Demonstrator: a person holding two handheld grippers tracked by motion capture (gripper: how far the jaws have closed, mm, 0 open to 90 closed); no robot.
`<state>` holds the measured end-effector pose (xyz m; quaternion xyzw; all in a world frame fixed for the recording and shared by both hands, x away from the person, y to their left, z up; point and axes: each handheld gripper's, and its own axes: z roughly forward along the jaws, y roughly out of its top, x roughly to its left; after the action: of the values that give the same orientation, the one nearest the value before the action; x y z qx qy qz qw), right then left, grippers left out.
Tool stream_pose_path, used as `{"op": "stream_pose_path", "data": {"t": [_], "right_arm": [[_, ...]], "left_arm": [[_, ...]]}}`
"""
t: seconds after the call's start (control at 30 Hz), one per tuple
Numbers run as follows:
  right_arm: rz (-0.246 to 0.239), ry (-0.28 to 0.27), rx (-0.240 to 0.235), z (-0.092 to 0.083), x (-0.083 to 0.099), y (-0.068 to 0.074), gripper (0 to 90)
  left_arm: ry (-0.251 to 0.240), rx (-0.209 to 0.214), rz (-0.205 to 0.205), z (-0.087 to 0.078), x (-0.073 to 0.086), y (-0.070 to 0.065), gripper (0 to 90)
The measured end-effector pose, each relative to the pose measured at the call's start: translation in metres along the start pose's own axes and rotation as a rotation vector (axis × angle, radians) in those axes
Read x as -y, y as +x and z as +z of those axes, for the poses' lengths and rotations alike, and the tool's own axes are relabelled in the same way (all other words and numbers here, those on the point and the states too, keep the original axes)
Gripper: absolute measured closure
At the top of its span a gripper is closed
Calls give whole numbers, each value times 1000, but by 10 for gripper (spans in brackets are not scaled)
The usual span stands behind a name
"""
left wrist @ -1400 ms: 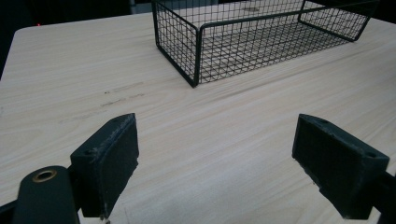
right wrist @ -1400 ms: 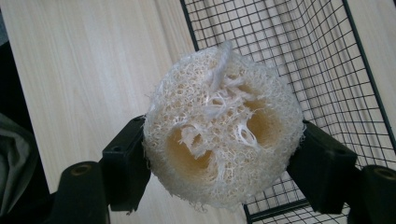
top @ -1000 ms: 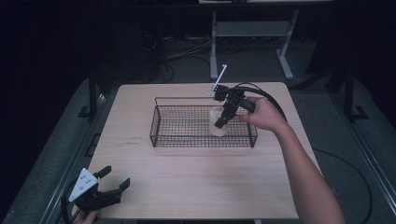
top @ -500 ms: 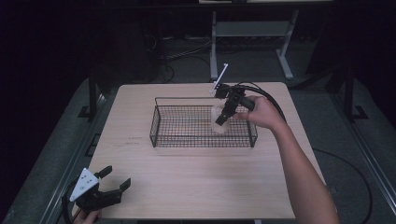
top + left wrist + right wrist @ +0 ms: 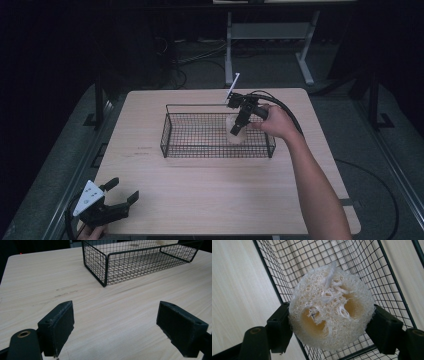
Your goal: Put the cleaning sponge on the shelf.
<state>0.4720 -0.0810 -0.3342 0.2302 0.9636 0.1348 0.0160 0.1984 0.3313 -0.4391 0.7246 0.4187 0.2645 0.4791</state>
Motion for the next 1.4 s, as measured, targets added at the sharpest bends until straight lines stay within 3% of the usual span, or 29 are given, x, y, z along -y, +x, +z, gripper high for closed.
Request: {"op": "stream_pose_path", "data": {"t": [0.17, 0.3, 0.43, 0.73, 0.97, 1.4], "right_arm": [[35, -27, -27, 9, 4, -8, 274], [49, -7, -26, 16, 8, -11, 274], [63, -21, -47, 25, 10, -15, 274], [63, -10, -67, 45, 16, -17, 274], [73, 3, -70, 53, 19, -19, 273], [85, -29, -81, 59, 22, -21, 265]], "left_arm": [[0, -2, 0, -1, 0, 1, 138], [-2, -3, -2, -2, 0, 2, 138], [3, -1, -3, -1, 0, 1, 138], [5, 1, -1, 0, 0, 0, 138], [4, -1, -4, 0, 0, 0, 138], [10, 1, -3, 0, 1, 0, 138]]}}
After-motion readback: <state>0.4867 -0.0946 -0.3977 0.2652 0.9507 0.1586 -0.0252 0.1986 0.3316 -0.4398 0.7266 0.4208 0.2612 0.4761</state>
